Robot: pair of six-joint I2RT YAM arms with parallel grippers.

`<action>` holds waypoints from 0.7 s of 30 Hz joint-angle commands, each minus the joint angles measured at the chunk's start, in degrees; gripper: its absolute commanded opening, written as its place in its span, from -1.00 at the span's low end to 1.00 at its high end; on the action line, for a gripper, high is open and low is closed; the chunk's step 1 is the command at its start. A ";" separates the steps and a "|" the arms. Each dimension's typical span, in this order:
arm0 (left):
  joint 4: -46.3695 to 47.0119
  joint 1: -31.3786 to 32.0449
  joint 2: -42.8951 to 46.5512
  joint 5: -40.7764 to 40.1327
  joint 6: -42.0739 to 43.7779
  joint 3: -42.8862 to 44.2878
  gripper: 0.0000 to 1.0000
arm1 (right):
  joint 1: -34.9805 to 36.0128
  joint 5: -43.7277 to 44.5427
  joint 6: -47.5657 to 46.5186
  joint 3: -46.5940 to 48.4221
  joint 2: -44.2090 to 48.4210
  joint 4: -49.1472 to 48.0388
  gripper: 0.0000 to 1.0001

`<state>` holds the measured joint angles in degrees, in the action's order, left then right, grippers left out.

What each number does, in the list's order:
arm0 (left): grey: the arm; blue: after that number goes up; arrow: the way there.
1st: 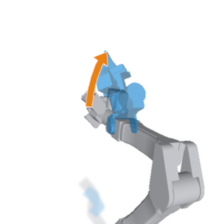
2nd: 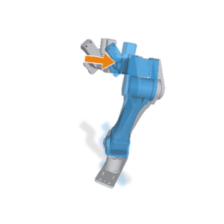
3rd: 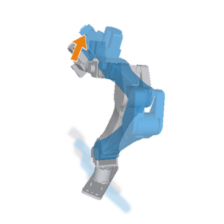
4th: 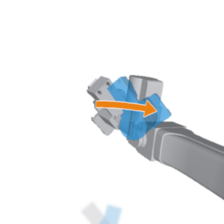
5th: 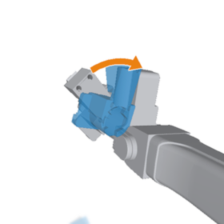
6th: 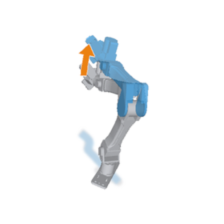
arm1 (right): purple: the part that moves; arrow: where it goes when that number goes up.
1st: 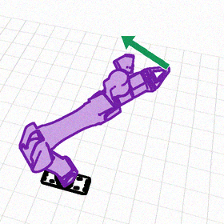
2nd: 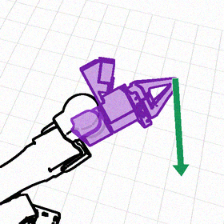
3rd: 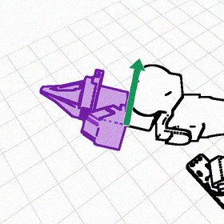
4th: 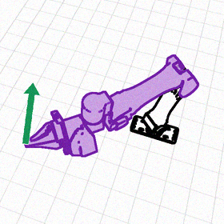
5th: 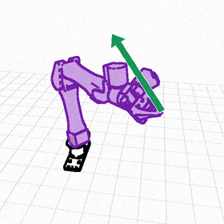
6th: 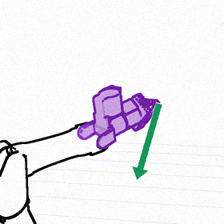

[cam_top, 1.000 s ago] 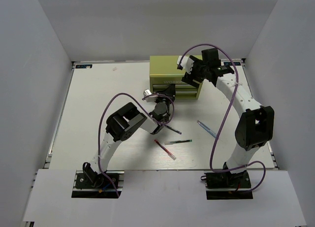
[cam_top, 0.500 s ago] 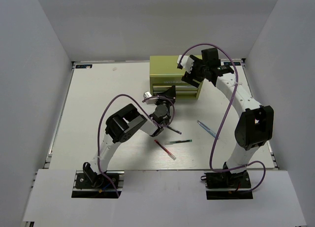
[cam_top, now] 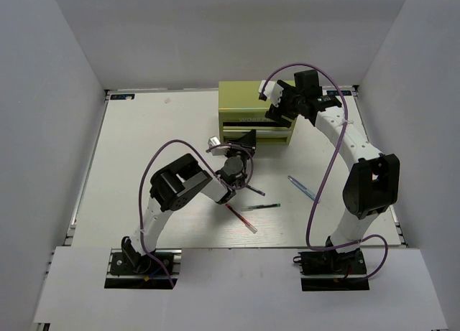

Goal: Sort the stationery into containers
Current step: Open the drawer in the storage box.

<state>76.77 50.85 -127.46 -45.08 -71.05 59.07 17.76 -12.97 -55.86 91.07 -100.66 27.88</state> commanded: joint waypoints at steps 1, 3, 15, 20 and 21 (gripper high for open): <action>26.85 -0.05 5.82 -3.79 2.05 -3.16 -1.00 | -0.27 1.72 2.86 -1.68 -2.26 7.80 0.63; 26.85 -0.05 6.96 -3.79 2.05 -3.96 -1.00 | -0.35 1.72 3.03 -1.59 -2.34 7.54 0.63; 26.85 1.53 8.63 -3.26 1.52 -6.95 -1.00 | -0.44 1.99 3.47 -1.24 -2.26 7.72 0.63; 26.85 2.06 9.77 -2.73 1.52 -8.09 -1.00 | -0.36 1.99 3.47 -1.24 -2.17 7.89 0.63; 26.85 2.06 9.77 -2.73 1.52 -8.09 -1.00 | -0.27 1.99 3.39 -1.24 -2.08 7.89 0.63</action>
<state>76.66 53.15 -122.52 -44.71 -71.79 52.18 17.78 -12.51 -55.48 91.07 -100.66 27.75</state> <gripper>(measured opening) 0.277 0.819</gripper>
